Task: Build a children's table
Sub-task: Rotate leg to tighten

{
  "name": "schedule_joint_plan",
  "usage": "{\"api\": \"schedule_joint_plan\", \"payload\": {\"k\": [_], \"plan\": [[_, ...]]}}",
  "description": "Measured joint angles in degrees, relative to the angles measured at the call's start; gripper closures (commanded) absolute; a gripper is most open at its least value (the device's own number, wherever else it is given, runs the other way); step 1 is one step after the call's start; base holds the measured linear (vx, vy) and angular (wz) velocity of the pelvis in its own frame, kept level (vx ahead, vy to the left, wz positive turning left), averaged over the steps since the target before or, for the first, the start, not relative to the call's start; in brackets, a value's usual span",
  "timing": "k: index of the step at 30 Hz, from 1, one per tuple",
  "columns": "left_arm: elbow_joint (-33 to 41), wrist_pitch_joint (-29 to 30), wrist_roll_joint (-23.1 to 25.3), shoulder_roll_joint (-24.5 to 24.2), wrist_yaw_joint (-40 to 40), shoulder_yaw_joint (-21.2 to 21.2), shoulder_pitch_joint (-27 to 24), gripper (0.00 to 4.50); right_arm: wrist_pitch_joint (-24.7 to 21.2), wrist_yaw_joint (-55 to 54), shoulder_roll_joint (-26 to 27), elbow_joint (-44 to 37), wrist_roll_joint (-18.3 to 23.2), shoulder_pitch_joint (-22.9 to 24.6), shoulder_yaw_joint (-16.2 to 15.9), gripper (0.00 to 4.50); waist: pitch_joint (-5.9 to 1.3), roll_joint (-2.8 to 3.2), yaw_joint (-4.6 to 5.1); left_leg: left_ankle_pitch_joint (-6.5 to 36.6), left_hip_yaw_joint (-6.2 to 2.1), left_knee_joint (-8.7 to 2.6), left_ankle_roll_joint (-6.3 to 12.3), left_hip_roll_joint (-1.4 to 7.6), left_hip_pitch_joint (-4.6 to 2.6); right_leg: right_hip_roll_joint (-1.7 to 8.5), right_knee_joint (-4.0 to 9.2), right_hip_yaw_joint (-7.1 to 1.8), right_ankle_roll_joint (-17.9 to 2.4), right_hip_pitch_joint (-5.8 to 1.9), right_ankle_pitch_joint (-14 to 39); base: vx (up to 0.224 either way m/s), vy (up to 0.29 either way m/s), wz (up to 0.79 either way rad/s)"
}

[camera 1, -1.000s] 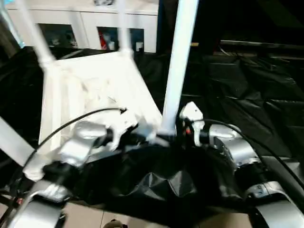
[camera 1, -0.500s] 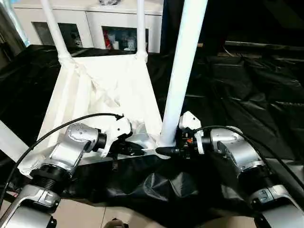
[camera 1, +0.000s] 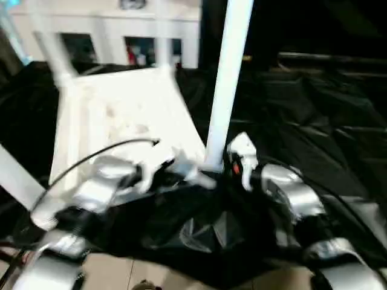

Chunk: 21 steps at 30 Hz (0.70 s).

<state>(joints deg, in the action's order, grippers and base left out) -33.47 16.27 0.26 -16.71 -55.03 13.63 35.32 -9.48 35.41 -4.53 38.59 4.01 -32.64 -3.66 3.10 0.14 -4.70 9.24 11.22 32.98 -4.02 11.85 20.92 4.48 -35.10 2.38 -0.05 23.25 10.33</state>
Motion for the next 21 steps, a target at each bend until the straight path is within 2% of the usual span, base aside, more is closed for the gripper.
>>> {"api": "schedule_joint_plan", "payload": {"k": [4, 5, 7, 11, 16, 18, 21], "plan": [[-1.6, 0.9, 0.7, 2.2, 4.0, -0.5, 1.3, 4.5, 1.1, -7.5, 2.6, 2.3, -0.7, -1.3, 1.4, 1.8, -0.04, 0.07, -0.08, 0.0, -0.02, -0.04, -0.01, 0.0, 0.03, -0.01, 0.05, 0.02, 0.0, 0.01, 0.0, 0.0, 0.0, 0.0], [-1.6, 0.9, 0.8, 2.4, 4.3, -0.5, 1.3, 4.5, 1.2, -8.0, 2.9, 2.4, -0.8, -1.4, 1.7, 1.45, -0.04, 0.07, -0.13, 0.0, -0.02, -0.04, -0.01, 0.0, 0.04, -0.01, 0.06, 0.01, -0.1, 0.0, -0.1, 0.0, 0.0, 0.0], [-1.6, 0.9, 0.8, 2.4, 4.3, -0.5, 1.4, 4.5, 1.4, -8.1, 3.2, 2.4, -1.1, -1.4, 2.1, 1.07, -0.05, 0.08, -0.19, 0.0, 0.01, -0.03, -0.01, -0.01, 0.05, -0.01, 0.1, -0.02, -0.1, -0.02, -0.1, 0.0, 0.0, 0.0], [-1.4, 0.2, 1.1, 2.1, 3.5, -0.4, 1.3, 4.5, 1.6, -6.7, 3.1, 2.1, -1.5, -1.2, 2.0, 0.92, -0.05, 0.08, -0.12, 0.0, 0.01, -0.03, -0.01, -0.01, 0.05, -0.01, 0.11, -0.03, -0.1, -0.01, -0.1, 0.0, 0.0, 0.0], [0.8, -1.7, 1.0, -0.4, -1.0, -0.3, -0.6, 4.5, 3.4, 1.2, -0.5, 0.9, -2.0, -0.4, -1.5, 0.92, -0.04, 0.08, -0.05, 0.0, 0.01, -0.07, -0.01, 0.0, 0.1, -0.01, 0.13, 0.0, 0.0, 0.04, 0.0, 0.0, 0.0, 0.0], [3.0, -2.5, 0.4, -2.3, -4.4, 0.3, -2.2, 4.5, 4.1, 7.7, -3.4, -0.9, -2.1, 0.4, -3.9, 0.92, -0.04, 0.09, -0.26, 0.0, 0.02, -0.13, 0.01, 0.0, 0.16, -0.01, 0.17, 0.01, 0.0, 0.07, 0.1, 0.0, 0.0, 0.0], [4.4, -3.8, -0.5, -4.0, -7.8, 0.8, -3.4, 4.5, 4.5, 13.8, -5.8, -2.6, -2.0, 1.1, -5.5, 0.92, -0.04, 0.09, -0.53, 0.0, 0.03, -0.16, 0.0, 0.01, 0.19, -0.01, 0.16, 0.04, 0.0, 0.08, 0.1, 0.0, 0.0, 0.0]]}}
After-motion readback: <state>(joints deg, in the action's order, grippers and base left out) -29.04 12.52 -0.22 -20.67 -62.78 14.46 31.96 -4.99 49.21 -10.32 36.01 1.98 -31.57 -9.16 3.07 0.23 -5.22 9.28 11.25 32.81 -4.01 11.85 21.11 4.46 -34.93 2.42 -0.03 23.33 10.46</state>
